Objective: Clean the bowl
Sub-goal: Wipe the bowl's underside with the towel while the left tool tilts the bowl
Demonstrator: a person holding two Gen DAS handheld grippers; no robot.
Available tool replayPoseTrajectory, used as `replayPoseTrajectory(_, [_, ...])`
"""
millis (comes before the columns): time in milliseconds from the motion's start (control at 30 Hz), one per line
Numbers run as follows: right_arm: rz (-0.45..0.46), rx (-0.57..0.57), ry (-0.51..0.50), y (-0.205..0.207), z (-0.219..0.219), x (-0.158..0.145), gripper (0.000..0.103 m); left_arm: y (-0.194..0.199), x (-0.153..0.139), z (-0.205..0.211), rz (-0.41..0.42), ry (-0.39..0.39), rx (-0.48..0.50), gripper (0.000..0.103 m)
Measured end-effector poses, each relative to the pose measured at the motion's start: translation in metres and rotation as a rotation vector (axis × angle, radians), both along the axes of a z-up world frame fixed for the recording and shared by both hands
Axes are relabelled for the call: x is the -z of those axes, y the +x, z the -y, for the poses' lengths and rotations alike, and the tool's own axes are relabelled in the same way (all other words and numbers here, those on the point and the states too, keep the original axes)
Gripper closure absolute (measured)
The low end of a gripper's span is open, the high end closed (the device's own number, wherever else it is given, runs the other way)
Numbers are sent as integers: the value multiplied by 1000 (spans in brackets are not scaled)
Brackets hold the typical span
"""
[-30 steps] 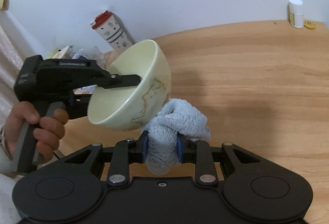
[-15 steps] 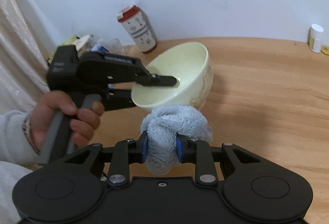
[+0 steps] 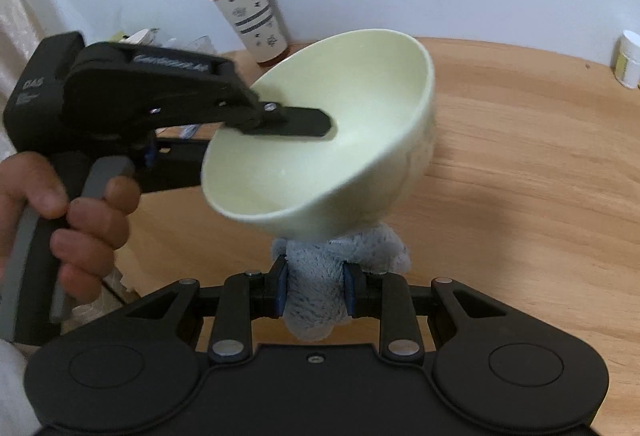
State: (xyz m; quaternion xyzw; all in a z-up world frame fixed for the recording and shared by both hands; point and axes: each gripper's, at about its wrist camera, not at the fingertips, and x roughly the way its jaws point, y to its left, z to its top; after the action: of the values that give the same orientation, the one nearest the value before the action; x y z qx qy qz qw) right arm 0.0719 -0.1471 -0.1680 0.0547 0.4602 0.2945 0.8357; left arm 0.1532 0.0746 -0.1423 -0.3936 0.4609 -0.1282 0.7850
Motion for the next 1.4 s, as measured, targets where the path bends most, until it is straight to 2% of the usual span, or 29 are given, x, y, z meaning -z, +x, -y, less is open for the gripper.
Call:
replayPoseTrajectory(133, [4,4,1,-7,-2,-9,73,2,-2,6,17,20,6,88])
replayPoseTrajectory(333, [38,-30,0,-14,-8,-33,73,0,3,0,-6,21,-31,88])
replayPoseTrajectory(433, [48,-42,-14,-13,-11,-40,73,2,9,2,-29,-12,-37,88])
replayPoseTrajectory(600, [18,-16,-36,-5,-15,-35,73,2,12,5,-38,-37,-26,88])
replayPoseTrajectory(800, [-13,43,-50,11,-17,-17,73,3,10,7,-25,-22,10,88])
replayPoseTrajectory(933, [-5,29,-37,9,-17,-22,73,6,12,2,-27,-11,4,88])
replayPoseTrajectory(1167, [55,0,9,-9,-2,-55,73,14,26,-7,-104,-30,-38,88])
replayPoseTrajectory(1400, [36,28,27,-8,10,-64,73,19,36,-8,-142,-23,-27,88])
